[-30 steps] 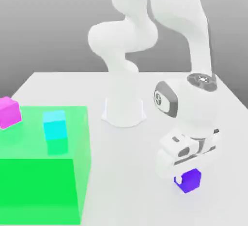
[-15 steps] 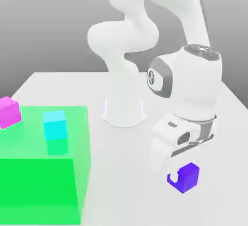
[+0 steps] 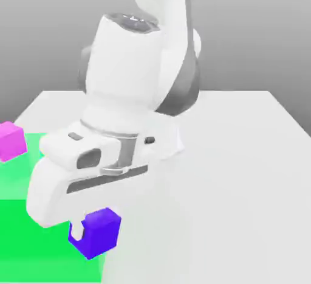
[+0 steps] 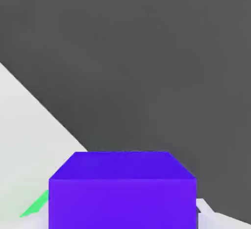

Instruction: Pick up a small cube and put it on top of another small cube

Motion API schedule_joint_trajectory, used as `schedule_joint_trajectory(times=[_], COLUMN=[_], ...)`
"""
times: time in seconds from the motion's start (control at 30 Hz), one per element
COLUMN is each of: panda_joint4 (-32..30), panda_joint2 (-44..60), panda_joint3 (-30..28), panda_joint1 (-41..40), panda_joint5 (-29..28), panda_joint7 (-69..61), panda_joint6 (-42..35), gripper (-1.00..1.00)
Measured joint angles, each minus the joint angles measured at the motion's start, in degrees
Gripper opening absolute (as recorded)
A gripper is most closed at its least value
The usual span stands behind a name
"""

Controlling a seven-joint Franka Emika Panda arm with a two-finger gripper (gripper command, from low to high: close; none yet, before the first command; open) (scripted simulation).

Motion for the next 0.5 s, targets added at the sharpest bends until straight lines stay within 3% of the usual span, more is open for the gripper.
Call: schedule_joint_trajectory(times=[0.2,0.3,0.5], panda_joint4=[1.48,-1.03,-9.26], panda_joint2=[-3.53,-7.78,-10.01], panda_joint3=[-5.18,-8.67,-11.63], panda_joint1=[-10.17,-17.0,-22.78], panda_joint5=[-5.21,-6.54,-3.08], panda_joint7=[-11.55,-18.75,-25.29], panda_joint6=[-2.65,-4.25,-2.53], gripper=[-1.0,-1.0,-1.0])
